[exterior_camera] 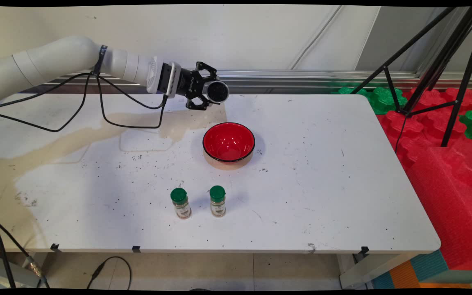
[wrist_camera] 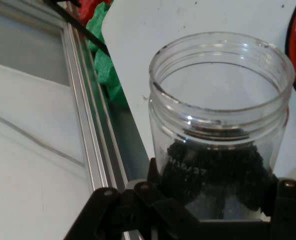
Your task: Pour the black seasoning powder in the red bowl
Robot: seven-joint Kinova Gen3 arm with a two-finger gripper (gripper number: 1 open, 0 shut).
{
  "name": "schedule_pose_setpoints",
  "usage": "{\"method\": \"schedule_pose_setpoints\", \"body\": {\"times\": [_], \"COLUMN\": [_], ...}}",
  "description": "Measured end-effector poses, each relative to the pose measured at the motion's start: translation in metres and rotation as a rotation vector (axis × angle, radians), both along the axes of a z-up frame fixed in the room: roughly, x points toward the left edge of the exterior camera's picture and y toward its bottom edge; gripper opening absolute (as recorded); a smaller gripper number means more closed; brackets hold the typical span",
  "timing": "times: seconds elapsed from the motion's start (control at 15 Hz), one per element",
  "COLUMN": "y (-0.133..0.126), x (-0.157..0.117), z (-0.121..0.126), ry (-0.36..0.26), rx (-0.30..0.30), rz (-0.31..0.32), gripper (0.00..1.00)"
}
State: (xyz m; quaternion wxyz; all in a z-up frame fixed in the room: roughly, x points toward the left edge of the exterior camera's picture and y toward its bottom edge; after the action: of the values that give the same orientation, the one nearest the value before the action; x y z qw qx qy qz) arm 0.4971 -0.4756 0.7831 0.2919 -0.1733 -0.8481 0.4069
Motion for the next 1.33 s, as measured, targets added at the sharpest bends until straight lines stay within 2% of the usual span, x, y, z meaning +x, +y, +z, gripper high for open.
{"method": "schedule_pose_setpoints", "body": {"times": [0.53, 1.33], "y": [0.003, 0.008], "x": [-0.011, -0.023], "z": [-0.002, -0.004], "ry": [-0.095, -0.205], "rx": [-0.101, -0.256], "rz": [-0.078, -0.155], "gripper": [0.00, 0.00]}}
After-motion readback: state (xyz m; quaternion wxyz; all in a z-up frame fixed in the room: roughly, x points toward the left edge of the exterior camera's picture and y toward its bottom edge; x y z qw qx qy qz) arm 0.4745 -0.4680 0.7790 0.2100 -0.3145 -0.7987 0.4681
